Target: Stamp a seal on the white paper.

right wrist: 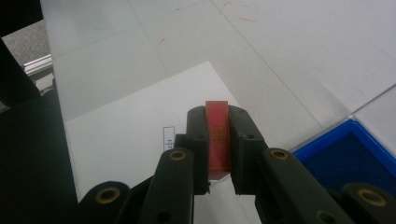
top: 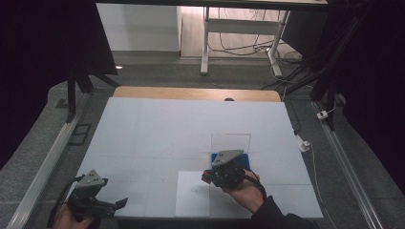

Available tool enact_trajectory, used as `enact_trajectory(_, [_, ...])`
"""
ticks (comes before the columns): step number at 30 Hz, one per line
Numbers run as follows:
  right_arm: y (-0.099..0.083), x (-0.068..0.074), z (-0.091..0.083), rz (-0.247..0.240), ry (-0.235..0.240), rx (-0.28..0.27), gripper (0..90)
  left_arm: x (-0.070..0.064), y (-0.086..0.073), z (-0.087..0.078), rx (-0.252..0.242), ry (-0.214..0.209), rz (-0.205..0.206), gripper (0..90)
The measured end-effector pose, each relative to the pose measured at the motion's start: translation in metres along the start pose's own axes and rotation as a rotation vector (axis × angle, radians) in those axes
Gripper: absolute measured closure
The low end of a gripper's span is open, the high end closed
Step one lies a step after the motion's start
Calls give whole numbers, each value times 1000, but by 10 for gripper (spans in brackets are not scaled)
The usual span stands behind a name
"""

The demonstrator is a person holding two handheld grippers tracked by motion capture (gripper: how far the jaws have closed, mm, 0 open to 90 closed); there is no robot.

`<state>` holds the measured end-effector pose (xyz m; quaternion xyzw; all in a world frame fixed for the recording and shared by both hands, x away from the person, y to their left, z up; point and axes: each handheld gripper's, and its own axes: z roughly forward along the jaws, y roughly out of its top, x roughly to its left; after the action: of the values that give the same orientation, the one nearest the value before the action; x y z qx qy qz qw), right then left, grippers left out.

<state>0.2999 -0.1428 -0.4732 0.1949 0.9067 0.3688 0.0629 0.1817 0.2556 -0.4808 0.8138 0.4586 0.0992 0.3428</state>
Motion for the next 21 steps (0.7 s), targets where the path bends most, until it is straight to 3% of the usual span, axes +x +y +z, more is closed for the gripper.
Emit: enact_trajectory(21, [-9, -26, -21, 58, -89, -26, 794, 0, 0, 0, 1, -1, 1, 5])
